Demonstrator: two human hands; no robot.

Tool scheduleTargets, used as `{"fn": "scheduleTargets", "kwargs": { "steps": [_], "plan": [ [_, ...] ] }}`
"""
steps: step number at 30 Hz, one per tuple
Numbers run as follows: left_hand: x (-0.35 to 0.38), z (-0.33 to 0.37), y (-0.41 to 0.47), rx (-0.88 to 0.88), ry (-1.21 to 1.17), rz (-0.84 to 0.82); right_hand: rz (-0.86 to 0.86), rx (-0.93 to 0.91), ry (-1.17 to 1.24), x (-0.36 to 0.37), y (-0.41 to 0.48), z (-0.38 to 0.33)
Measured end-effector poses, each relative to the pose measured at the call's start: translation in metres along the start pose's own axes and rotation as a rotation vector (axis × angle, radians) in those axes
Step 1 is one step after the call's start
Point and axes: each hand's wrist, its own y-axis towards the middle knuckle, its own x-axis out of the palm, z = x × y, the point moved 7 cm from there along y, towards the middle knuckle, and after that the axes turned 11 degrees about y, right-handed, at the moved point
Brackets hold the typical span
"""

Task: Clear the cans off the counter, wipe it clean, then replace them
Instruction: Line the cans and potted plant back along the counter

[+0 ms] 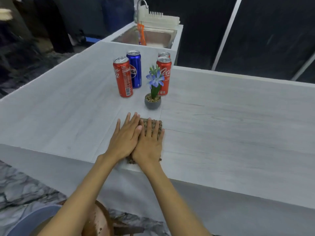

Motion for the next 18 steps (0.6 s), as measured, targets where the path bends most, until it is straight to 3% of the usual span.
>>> {"fn": "scheduleTargets", "kwargs": {
  "steps": [2,6,9,13,15,18],
  "plan": [
    [-0.004,-0.007,0.002,-0.014,-0.013,0.005,-0.040,-0.023,0.069,0.000,0.004,-0.007],
    [-0.017,-0.010,0.008,-0.002,-0.097,0.028,-0.047,0.002,0.592,-0.034,0.006,-0.003],
    [-0.051,-0.003,0.029,-0.009,-0.294,0.144,0.268,-0.101,0.789,-0.107,0.019,-0.001],
    [-0.121,0.006,0.068,-0.017,-0.356,0.472,0.590,-0.224,0.872,-0.203,0.074,-0.001],
    [-0.143,0.007,0.092,-0.050,-0.301,0.558,0.553,-0.172,0.884,-0.218,0.118,0.008],
    [-0.153,0.001,0.128,-0.164,-0.206,0.572,0.329,0.007,0.896,-0.198,0.177,0.027]
  ]
}}
